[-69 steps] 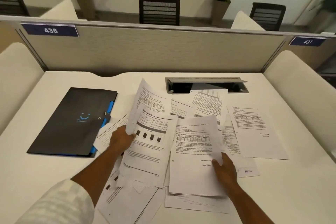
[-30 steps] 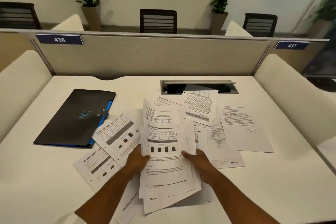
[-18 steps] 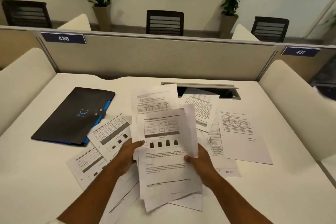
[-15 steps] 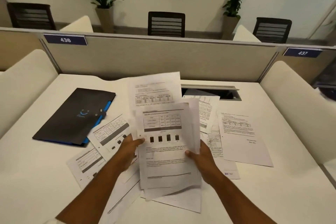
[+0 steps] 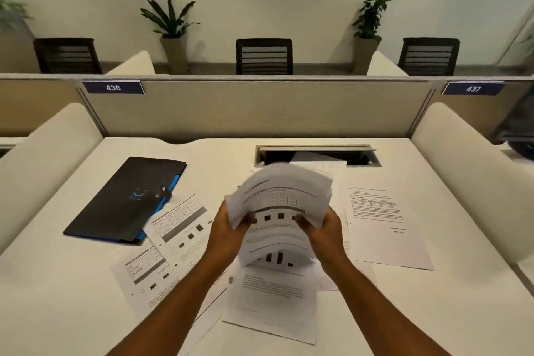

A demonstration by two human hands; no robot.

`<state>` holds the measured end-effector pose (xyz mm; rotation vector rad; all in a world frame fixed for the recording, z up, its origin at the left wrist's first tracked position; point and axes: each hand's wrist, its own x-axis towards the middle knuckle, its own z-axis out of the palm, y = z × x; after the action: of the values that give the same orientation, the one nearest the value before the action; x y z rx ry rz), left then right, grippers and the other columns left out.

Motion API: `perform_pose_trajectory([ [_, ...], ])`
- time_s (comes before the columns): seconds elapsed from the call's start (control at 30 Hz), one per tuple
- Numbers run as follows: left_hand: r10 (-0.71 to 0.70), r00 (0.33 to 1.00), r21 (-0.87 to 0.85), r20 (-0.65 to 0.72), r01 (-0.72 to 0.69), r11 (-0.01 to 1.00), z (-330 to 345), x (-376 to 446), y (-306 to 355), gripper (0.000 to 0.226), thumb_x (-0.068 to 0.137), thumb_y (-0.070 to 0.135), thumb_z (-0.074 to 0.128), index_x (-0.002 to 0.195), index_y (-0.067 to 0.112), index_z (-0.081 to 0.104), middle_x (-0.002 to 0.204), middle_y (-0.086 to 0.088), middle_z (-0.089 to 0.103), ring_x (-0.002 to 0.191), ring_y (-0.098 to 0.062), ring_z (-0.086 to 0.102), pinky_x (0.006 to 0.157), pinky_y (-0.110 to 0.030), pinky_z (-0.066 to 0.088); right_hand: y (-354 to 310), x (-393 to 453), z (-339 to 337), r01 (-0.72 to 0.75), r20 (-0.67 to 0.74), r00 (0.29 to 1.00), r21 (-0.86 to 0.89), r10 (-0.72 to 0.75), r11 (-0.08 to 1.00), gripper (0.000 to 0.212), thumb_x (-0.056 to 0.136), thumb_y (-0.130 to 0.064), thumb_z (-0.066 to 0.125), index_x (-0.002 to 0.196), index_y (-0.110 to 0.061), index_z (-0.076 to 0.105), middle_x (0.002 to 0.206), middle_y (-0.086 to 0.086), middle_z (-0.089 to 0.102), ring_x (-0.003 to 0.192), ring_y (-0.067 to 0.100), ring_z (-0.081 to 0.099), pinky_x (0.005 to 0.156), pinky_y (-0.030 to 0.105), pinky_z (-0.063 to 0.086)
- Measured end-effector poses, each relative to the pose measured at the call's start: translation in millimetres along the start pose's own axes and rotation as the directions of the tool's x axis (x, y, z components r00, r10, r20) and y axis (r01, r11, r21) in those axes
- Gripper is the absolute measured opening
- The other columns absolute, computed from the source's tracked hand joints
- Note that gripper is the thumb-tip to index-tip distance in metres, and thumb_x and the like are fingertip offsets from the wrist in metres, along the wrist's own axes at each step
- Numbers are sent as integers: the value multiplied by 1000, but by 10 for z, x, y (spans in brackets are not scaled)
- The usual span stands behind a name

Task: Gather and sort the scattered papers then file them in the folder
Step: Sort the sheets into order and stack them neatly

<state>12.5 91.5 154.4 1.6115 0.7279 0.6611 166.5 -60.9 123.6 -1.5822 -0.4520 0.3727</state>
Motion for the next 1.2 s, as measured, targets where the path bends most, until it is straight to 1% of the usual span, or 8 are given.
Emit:
perform_pose_trajectory([
  [0.1, -12, 996, -59, -93, 6, 998, 17, -42, -11, 33, 88, 39, 66, 116, 41, 49, 108, 10, 66, 98, -11, 68, 71, -30, 62, -13, -11, 6, -8, -82, 997, 68, 14, 998, 39, 79, -21, 85, 110, -32, 63, 104, -9, 73, 95, 14, 72, 73, 28, 64],
  [0.17, 11, 999, -59, -36, -13, 998, 48, -78, -35, 39, 86, 44, 64, 121, 41, 47, 110, 9, 65, 100, -10, 67, 68, -24, 60, -25, -53, 46, -4, -30, 1000, 42, 6, 999, 48, 79, -21, 85, 119, -29, 60, 108, -9, 71, 98, 11, 70, 71, 25, 62],
  [0.27, 34, 997, -62, -62, -37, 997, 108, -100, -61, 41, 91, 42, 60, 128, 34, 46, 112, 4, 65, 104, -14, 66, 75, -33, 61, -26, -69, 96, 0, -50, 999, 15, 1, 1000, 44, 83, -20, 82, 119, -30, 60, 108, -8, 70, 99, 10, 69, 71, 23, 61],
  [0.4, 73, 997, -45, -32, -74, 996, 196, -158, -24, 28, 93, 35, 60, 118, 43, 50, 104, 10, 67, 97, -12, 68, 70, -26, 60, -40, -44, 129, -50, -57, 997, 41, 52, 998, 36, 85, -23, 80, 116, -26, 63, 107, -4, 72, 97, 17, 71, 72, 31, 64],
  [0.67, 23, 984, -78, -175, -37, 996, 244, -263, -124, 28, 95, 32, 58, 104, 53, 43, 105, 5, 62, 94, -17, 67, 61, -22, 59, -72, -79, 107, -27, -43, 999, 64, 30, 998, 40, 85, -17, 79, 117, -24, 57, 108, 2, 69, 97, 22, 71, 69, 32, 64],
  [0.87, 95, 976, -101, -197, -116, 988, 337, -304, 115, 28, 90, 38, 62, 100, 59, 48, 94, 23, 62, 93, -4, 67, 60, -17, 56, -175, -108, 263, -27, -89, 995, 106, 36, 994, 28, 90, -21, 73, 109, -38, 60, 103, -4, 71, 95, 21, 73, 67, 32, 65],
  [1.0, 158, 941, -162, -298, -213, 963, 185, -274, 113, 35, 79, 46, 72, 107, 47, 50, 99, 14, 62, 97, -11, 65, 66, -22, 59, -275, -95, 80, 150, -120, 984, 174, -131, 973, 47, 80, -26, 76, 119, -37, 52, 106, -13, 66, 99, 14, 69, 68, 27, 63],
  [1.2, 88, 979, -140, -185, -115, 983, 198, -241, -40, 35, 74, 39, 78, 100, 27, 59, 97, -1, 68, 95, -24, 68, 69, -32, 61, -116, -140, 59, 33, 64, 997, -1, -33, 999, 58, 81, -17, 83, 122, -36, 47, 114, -10, 64, 107, 14, 65, 69, 20, 61],
])
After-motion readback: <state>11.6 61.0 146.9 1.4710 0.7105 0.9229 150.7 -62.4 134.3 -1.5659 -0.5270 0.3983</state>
